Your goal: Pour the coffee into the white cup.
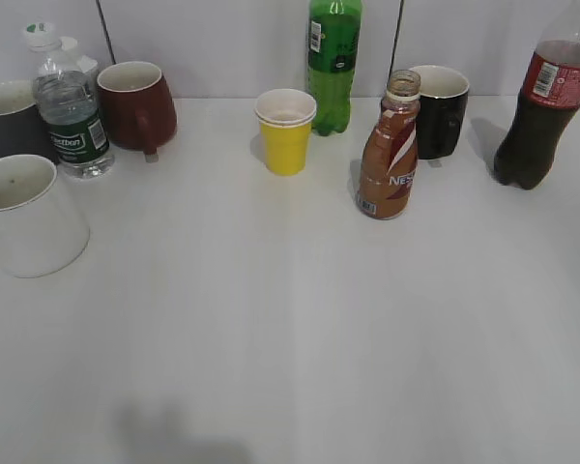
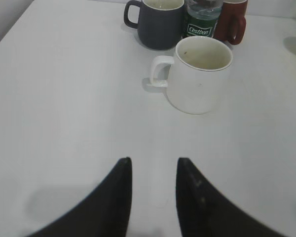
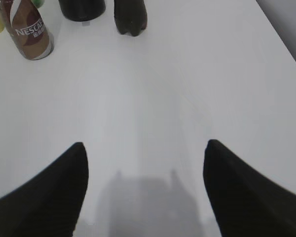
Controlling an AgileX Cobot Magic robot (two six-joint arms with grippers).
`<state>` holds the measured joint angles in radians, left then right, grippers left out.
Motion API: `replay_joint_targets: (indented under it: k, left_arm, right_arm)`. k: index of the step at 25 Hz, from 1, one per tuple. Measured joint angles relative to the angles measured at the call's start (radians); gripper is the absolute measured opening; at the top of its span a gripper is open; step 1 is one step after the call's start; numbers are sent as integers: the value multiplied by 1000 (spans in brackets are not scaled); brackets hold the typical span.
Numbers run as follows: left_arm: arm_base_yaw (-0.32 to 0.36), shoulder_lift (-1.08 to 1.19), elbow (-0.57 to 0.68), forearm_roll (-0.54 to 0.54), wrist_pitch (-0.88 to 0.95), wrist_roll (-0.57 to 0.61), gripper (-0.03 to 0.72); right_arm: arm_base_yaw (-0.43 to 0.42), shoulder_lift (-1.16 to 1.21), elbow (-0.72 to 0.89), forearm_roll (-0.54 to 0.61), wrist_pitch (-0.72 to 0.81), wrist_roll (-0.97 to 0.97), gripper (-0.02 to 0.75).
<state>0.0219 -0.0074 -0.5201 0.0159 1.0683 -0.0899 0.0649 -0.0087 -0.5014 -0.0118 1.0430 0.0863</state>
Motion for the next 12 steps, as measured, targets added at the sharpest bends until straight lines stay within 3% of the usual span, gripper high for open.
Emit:
replay_joint_targets:
  k: [12]
  left_arm:
    - [0,0,0,0,0,0,235]
  right_arm:
    - [0,0,0,0,0,0,570]
